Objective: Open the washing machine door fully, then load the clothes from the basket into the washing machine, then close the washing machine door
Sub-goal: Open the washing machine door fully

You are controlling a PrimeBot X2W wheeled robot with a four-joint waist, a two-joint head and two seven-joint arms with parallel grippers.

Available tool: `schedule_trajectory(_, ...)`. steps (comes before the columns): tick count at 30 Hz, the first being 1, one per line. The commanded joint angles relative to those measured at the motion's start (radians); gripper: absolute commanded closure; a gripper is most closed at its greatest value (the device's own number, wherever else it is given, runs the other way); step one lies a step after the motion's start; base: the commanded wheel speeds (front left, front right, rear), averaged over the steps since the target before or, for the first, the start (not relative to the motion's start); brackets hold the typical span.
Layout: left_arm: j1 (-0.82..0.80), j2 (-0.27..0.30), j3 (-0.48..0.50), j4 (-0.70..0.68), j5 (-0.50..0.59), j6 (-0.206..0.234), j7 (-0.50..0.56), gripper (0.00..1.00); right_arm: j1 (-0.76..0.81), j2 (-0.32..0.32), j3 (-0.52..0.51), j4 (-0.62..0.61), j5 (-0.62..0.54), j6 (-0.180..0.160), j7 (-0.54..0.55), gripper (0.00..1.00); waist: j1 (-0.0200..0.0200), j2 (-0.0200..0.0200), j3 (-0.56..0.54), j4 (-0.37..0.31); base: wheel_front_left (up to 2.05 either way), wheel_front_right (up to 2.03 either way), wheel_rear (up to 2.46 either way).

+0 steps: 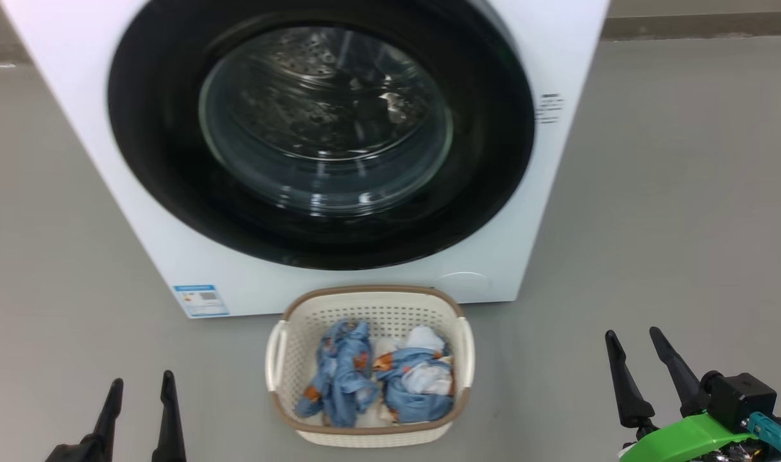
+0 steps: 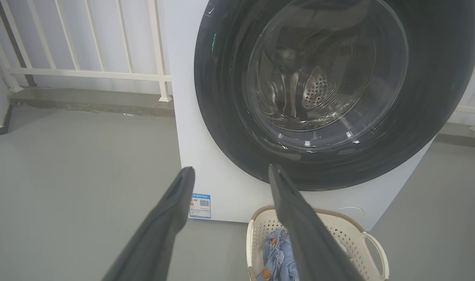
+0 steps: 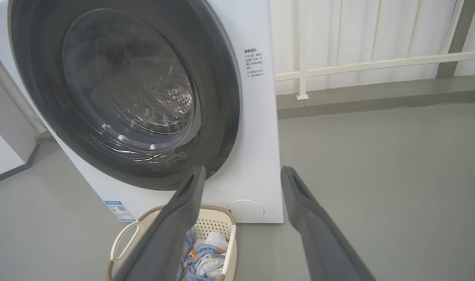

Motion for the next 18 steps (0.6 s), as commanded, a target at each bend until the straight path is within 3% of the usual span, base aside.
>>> schedule_trajectory(1, -0.043, 0.012, 0.032, -0.015, 0.008, 0.001, -0.014, 0.00, -0.015, -0.011, 0.019, -0.023, -0.009, 0.000, -0.012, 0.00, 0.0000, 0.0000, 0.002, 0.000, 1.23, 1.23, -2.46)
schedule_trajectory(11, -0.043, 0.009, 0.029, -0.034, -0.018, 0.001, -0.014, 0.00, -0.019, -0.013, 0.016, -0.023, -0.008, 0.000, -0.012, 0.00, 0.0000, 0.0000, 0.006, -0.003, 1.21, 1.21, -2.43)
schedule_trajectory(18, -0.037, 0.007, 0.018, -0.041, -0.033, 0.001, -0.014, 0.00, -0.018, -0.015, 0.016, -0.023, -0.007, 0.000, -0.012, 0.00, 0.0000, 0.0000, 0.007, -0.004, 0.79, 0.79, -1.58)
